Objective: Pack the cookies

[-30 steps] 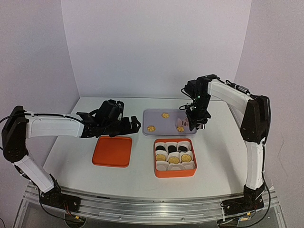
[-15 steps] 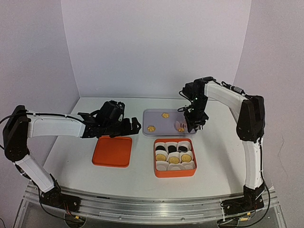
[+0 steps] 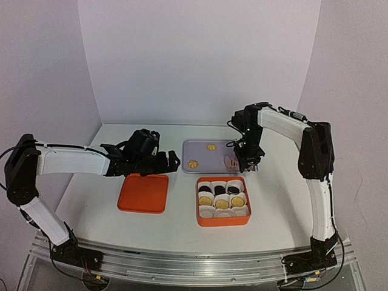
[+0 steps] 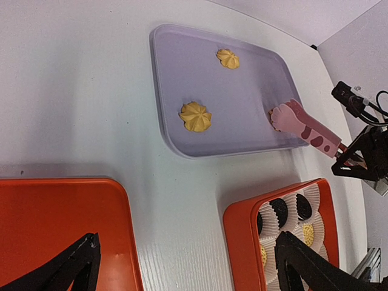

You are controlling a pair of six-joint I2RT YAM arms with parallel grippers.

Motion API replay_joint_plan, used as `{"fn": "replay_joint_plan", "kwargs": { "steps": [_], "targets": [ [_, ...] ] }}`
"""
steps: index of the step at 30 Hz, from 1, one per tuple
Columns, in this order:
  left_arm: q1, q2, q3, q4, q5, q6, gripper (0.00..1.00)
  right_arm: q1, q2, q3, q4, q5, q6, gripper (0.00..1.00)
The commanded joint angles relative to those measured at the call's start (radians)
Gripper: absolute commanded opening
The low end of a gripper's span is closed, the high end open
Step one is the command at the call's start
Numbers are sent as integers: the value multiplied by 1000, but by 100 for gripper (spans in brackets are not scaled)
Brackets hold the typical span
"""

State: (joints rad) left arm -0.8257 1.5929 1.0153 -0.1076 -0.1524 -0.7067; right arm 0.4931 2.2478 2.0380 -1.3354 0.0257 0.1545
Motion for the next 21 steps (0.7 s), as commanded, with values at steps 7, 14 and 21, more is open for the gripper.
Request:
{"fn": "replay_joint_plan", "kwargs": {
  "steps": [7,14,21],
  "targets": [
    [2,-17,31,6,-5,4,100,-5,11,24,-347,-10,2,23],
    [2,-25,22,13,-8,1,100,-5,-40,38,-346,15,9,18],
    [2,-21,21,19,0,5,100,-5,-97,21,-343,21,15,17]
  ]
}}
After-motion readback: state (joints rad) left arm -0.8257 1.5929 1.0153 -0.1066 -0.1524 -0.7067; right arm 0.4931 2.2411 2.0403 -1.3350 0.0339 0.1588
